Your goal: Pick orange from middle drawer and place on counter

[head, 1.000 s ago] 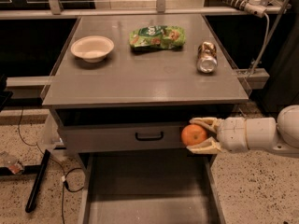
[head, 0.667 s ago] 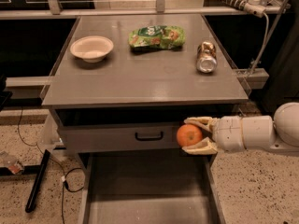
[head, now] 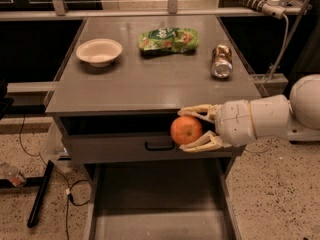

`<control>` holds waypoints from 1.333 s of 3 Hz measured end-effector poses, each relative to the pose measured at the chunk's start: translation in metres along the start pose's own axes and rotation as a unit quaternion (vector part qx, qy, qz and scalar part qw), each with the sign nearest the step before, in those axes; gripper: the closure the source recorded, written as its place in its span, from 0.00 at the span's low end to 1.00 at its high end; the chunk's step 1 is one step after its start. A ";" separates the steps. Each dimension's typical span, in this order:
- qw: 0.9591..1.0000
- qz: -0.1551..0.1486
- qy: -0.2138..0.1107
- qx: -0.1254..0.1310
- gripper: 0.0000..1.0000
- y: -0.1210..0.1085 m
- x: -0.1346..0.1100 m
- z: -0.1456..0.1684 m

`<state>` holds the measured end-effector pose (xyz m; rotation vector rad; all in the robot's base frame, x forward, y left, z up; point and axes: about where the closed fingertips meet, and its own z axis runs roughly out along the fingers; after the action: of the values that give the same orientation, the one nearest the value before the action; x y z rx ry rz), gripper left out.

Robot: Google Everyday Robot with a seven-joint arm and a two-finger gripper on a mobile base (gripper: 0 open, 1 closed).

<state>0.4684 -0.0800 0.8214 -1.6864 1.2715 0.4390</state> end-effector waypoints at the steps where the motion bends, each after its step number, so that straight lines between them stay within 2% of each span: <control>1: 0.999 -0.033 -0.015 -0.021 1.00 -0.027 -0.038 0.000; 2: 0.997 -0.054 -0.036 -0.041 1.00 -0.068 -0.062 0.009; 3: 0.998 -0.026 -0.059 -0.022 1.00 -0.103 -0.067 0.025; 4: 0.996 0.027 -0.065 0.047 1.00 -0.136 -0.063 0.035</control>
Offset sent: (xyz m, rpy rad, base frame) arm 0.0831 0.0763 0.1211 0.0283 -0.0757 0.2428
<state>0.5724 -0.0142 0.9145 -1.5234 1.2256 0.5060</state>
